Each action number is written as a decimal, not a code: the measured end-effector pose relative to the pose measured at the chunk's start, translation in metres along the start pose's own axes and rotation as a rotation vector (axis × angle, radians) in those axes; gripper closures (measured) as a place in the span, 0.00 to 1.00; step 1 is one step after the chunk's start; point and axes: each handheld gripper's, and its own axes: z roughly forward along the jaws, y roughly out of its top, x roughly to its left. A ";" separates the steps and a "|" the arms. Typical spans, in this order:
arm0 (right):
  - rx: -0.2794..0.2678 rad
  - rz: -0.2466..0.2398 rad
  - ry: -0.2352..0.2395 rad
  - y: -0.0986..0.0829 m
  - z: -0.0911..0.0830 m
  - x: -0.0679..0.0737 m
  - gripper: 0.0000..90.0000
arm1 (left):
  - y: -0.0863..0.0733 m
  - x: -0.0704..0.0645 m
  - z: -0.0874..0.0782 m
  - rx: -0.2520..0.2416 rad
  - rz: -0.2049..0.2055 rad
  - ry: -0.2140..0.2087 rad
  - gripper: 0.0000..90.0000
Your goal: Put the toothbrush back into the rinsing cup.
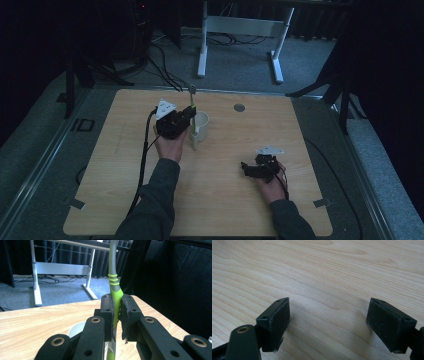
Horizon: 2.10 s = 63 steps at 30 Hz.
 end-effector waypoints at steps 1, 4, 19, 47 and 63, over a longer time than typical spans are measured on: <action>0.000 0.000 0.000 0.000 0.000 0.000 0.21 | 0.000 0.000 0.001 0.002 -0.001 0.000 0.90; 0.000 0.000 0.000 0.000 0.000 0.000 0.21 | -0.001 0.000 0.002 0.006 -0.002 -0.001 0.90; 0.000 0.000 0.000 0.000 0.000 0.000 0.21 | -0.005 -0.001 0.006 0.027 0.008 0.000 0.90; 0.000 -0.002 0.000 0.000 0.000 0.000 0.21 | -0.024 -0.006 0.005 0.133 0.058 0.012 0.69; 0.000 -0.002 0.000 0.000 0.000 0.000 0.21 | -0.036 -0.009 0.000 0.171 0.090 0.004 0.50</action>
